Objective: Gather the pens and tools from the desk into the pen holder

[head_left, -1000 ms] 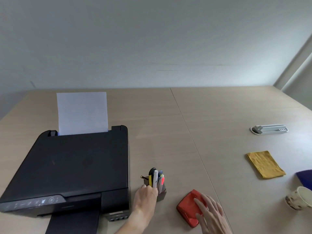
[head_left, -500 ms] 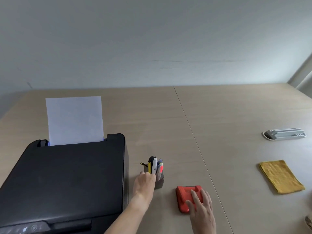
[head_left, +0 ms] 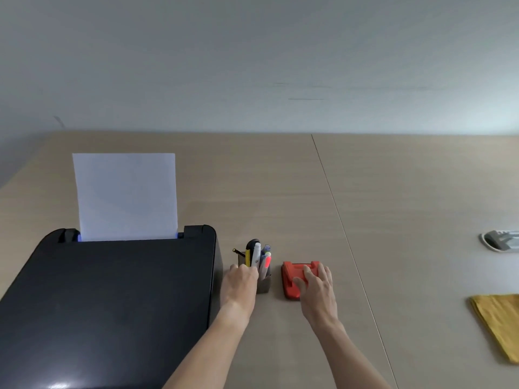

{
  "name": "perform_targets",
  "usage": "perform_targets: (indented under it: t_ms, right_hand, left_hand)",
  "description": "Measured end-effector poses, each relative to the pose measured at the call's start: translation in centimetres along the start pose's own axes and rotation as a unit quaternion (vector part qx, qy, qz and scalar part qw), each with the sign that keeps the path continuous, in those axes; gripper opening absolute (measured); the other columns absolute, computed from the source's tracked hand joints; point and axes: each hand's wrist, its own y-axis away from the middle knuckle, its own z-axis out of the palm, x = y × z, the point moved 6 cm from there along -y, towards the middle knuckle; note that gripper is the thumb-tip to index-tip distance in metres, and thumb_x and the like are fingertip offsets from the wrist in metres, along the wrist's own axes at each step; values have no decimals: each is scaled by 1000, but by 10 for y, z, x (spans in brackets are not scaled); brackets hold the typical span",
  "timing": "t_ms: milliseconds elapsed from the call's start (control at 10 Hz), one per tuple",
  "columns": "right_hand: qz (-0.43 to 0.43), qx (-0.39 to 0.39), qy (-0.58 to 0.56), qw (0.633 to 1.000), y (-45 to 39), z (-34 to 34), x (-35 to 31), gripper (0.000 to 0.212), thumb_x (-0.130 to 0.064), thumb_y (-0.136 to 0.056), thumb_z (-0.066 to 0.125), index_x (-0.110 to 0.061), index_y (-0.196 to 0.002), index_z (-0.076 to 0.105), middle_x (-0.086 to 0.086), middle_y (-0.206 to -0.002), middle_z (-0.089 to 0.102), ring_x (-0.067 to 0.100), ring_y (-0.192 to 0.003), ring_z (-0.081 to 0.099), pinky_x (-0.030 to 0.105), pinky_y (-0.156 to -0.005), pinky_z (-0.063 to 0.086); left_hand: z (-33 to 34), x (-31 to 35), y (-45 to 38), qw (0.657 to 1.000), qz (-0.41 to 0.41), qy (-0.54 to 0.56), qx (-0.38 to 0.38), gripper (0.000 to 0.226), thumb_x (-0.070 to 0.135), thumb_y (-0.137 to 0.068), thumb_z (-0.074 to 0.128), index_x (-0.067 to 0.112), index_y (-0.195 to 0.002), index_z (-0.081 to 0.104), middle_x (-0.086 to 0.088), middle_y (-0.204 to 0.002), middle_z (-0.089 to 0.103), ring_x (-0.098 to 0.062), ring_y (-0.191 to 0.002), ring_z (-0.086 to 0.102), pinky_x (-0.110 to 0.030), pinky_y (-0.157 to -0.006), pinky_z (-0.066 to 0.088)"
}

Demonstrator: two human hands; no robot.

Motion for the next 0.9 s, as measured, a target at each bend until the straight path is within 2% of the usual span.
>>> perform_targets:
  t_ms: [100, 400, 500, 600, 700, 800, 900]
  right_hand:
    - [-4, 0, 4, 1000, -9, 5, -10, 37, -37, -95, 49, -19, -127, 53, 4, -153, 26, 20, -142, 10, 41, -98, 43]
    - [0, -12, 3, 1000, -20, 15, -21, 44, -38, -96, 48, -18, -135, 47, 8, -155, 23, 22, -144, 8, 44, -107, 38]
    - [-1, -21, 3, 1000, -20, 17, -20, 48, -39, -96, 48, -16, -138, 44, 11, -156, 21, 25, -145, 7, 44, -114, 27]
    - [-5, -41, 41, 998, -23, 16, -21, 52, -42, -96, 45, -18, -142, 38, 13, -157, 17, 27, -145, 6, 47, -117, 17]
    - [18, -61, 40, 997, -20, 11, -19, 61, -47, -96, 39, -22, -148, 22, 11, -160, 6, 23, -146, 0, 51, -116, 3]
    - [23, 11, -33, 999, 5, -1, -22, 62, -45, -94, 43, -20, -147, 23, 12, -159, 9, 22, -146, 2, 51, -117, 0]
    - [11, 90, -120, 989, 44, -12, -9, 56, -43, -92, 48, -18, -140, 35, 14, -156, 19, 20, -146, 8, 49, -118, 7]
  left_hand:
    - [0, -5, -9, 1000, -6, 5, 13, 40, -6, -88, 59, 4, -127, 52, -12, -102, 70, -24, -98, 61, -32, -83, 54]
    - [-4, -9, -24, 1000, -3, -16, 19, 31, -7, -92, 52, 5, -120, 57, -14, -101, 71, -25, -99, 59, -32, -82, 51]
    - [-6, -10, -25, 999, 10, -28, 21, 34, -7, -89, 54, 7, -121, 55, -11, -99, 70, -24, -99, 58, -32, -84, 49]
    - [-7, -10, -20, 998, 39, -41, 33, 28, -5, -86, 58, 12, -108, 60, -8, -100, 69, -25, -103, 53, -34, -88, 43]
    - [-7, -10, -13, 996, 60, -32, 61, 35, -4, -78, 66, 13, -108, 59, -4, -107, 65, -26, -105, 49, -35, -89, 40]
    - [-5, -6, 2, 993, 76, -11, 93, 52, 0, -73, 71, 11, -121, 53, -6, -122, 56, -26, -104, 51, -36, -86, 43]
    - [-2, 4, 20, 986, 36, 62, 149, 72, 7, -59, 85, 11, -123, 53, -14, -130, 56, -27, -90, 58, -36, -71, 50]
